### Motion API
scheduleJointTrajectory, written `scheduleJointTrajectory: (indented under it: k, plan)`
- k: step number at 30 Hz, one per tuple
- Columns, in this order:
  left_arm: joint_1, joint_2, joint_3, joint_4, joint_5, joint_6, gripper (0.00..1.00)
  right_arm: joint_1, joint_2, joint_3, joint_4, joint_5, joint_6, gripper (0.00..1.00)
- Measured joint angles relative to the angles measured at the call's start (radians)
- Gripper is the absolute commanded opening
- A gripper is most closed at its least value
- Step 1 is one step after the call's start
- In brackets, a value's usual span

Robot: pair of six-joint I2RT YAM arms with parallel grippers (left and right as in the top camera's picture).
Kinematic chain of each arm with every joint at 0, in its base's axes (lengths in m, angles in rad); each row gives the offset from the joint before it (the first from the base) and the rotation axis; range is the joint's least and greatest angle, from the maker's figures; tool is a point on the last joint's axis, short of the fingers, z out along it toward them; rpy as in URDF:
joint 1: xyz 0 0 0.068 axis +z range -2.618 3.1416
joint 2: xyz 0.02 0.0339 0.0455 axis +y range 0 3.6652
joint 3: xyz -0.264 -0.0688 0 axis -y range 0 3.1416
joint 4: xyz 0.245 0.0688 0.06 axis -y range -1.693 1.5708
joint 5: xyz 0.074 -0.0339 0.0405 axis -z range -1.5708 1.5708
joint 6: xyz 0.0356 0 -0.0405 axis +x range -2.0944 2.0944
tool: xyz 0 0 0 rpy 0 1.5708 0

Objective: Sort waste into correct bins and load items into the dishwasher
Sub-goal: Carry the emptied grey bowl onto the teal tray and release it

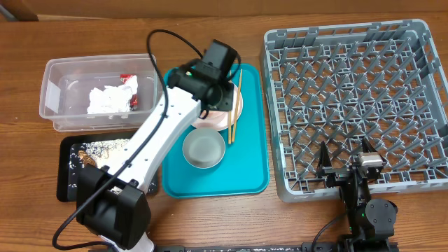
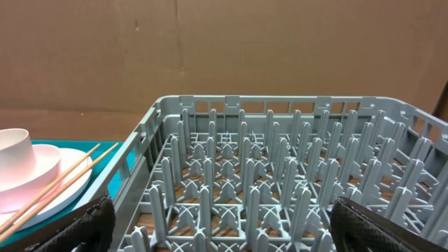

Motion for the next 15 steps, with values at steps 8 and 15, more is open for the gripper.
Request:
scheduleJointTrajectory:
  k: [8, 15]
  plan:
    - [0.016, 0.000, 0.000, 0.029, 0.018, -0.004, 0.33, 0.000, 0.000, 0.000, 0.000, 0.000, 0.000, 1.00]
    - [0.014, 0.007, 0.000, 0.040, 0.019, -0.012, 0.33, 0.000, 0.000, 0.000, -0.001, 0.000, 0.000, 1.00]
